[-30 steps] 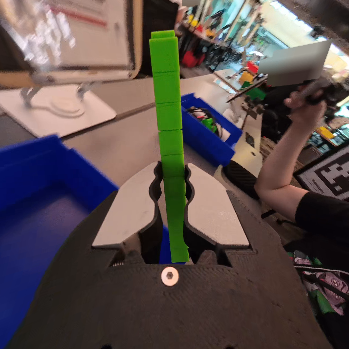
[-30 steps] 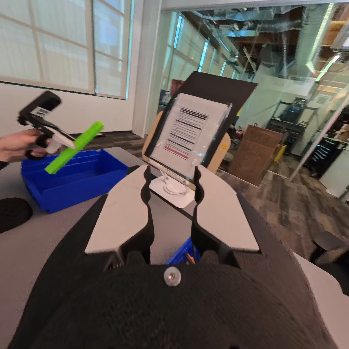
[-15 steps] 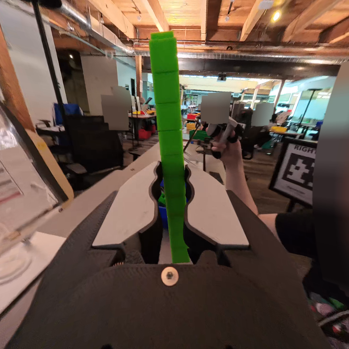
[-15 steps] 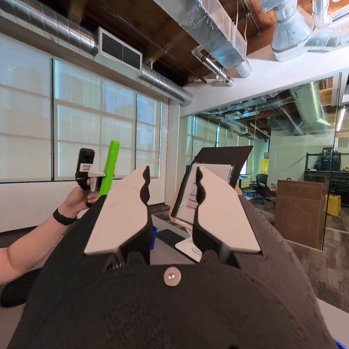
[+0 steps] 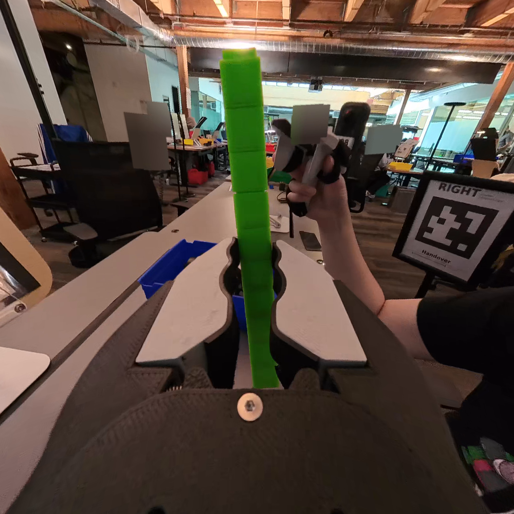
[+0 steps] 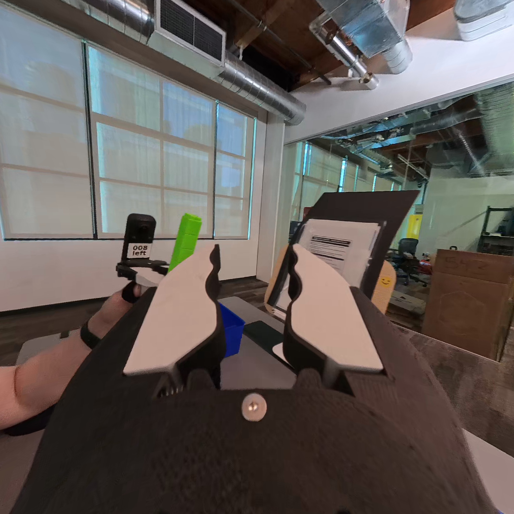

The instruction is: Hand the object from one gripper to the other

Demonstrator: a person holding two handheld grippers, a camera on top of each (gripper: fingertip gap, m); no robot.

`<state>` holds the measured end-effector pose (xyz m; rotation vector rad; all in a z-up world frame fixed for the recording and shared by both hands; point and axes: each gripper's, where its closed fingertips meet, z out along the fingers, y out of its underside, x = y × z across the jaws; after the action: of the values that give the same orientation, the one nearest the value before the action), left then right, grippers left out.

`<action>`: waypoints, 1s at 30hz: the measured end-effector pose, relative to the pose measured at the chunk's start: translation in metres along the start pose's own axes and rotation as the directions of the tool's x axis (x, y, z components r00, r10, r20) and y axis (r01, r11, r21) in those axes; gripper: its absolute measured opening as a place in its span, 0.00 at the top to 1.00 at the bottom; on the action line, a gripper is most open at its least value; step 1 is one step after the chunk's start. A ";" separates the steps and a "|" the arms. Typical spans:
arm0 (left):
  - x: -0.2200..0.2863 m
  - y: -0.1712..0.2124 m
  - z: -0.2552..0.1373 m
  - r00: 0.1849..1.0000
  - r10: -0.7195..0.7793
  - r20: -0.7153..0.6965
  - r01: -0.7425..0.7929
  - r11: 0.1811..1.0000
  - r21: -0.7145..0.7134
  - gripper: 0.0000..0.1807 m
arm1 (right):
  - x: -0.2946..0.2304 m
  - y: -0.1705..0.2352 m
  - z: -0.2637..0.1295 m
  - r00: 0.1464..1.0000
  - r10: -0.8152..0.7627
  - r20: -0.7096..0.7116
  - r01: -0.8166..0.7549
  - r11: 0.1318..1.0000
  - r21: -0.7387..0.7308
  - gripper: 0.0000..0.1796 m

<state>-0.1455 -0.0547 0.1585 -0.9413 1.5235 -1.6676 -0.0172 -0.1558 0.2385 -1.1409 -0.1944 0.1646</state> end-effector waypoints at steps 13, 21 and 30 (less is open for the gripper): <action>-0.004 0.016 0.013 1.000 0.022 0.019 -0.021 1.000 -0.020 0.88 | -0.077 0.096 0.091 0.946 0.139 0.293 -0.101 0.985 -0.142 0.69; -0.002 0.021 0.014 0.997 -0.054 -0.061 0.052 0.998 -0.037 0.88 | -0.097 0.117 0.101 0.828 0.390 0.403 -0.320 0.919 -0.232 0.76; -0.003 0.037 0.019 0.994 -0.080 -0.075 0.071 0.991 -0.116 0.88 | -0.101 0.132 0.097 0.788 0.403 0.465 -0.278 0.908 -0.314 0.88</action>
<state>-0.1268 -0.0647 0.1228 -1.0143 1.6687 -1.7041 -0.1426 -0.0395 0.1496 -1.3396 -0.4994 0.8053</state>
